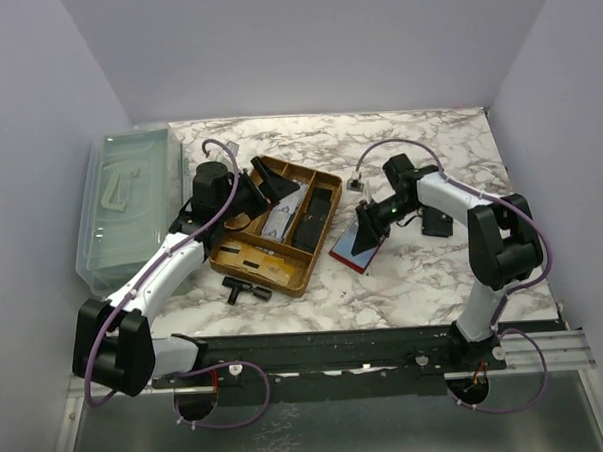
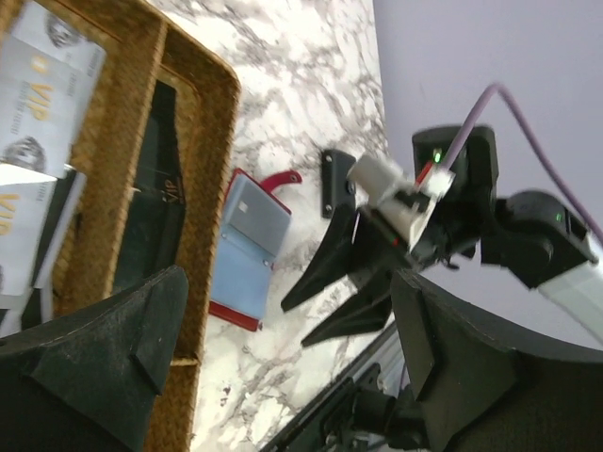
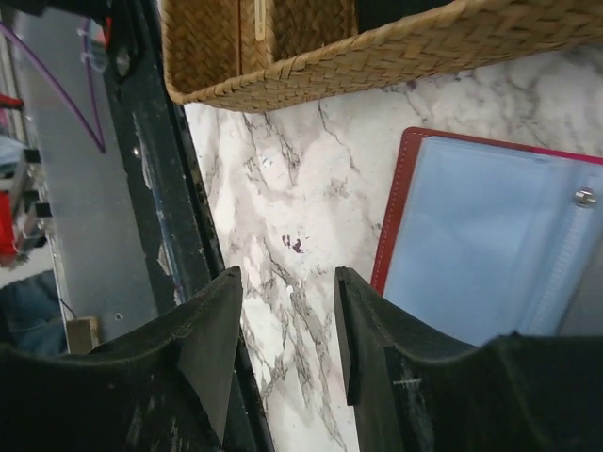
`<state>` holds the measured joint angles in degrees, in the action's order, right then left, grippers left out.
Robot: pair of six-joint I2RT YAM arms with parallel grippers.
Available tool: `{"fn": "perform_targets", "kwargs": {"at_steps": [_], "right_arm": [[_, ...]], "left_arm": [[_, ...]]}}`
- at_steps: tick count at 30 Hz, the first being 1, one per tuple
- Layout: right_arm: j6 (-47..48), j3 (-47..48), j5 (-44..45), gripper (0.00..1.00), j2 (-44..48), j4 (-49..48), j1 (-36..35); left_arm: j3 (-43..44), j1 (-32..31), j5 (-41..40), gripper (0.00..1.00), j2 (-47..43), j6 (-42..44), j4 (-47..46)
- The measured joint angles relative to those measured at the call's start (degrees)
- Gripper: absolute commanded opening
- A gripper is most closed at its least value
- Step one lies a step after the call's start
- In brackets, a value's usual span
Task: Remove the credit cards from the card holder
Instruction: Remove the credit card from the card holder.
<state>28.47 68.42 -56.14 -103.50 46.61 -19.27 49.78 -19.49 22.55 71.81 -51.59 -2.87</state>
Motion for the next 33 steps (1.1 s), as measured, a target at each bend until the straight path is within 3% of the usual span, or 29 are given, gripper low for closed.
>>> {"fn": "perform_targets", "kwargs": {"at_steps": [10,22,33], "right_arm": [[0.61,2.43,-5.29,0.5,0.35,1.4,13.29],[-5.01,-8.15,-5.07,0.56,10.12,-6.73,20.17],[-9.66,-11.3,-5.7,0.56,11.37,-14.58,25.14]], "left_arm": [[1.64,-9.68,1.27,0.91,7.87,0.48,-2.84],[5.07,-18.27,-9.84,0.89,12.79,5.99,-3.34],[3.82,-22.27,-11.98,0.86,16.52,3.56,-7.3]]}}
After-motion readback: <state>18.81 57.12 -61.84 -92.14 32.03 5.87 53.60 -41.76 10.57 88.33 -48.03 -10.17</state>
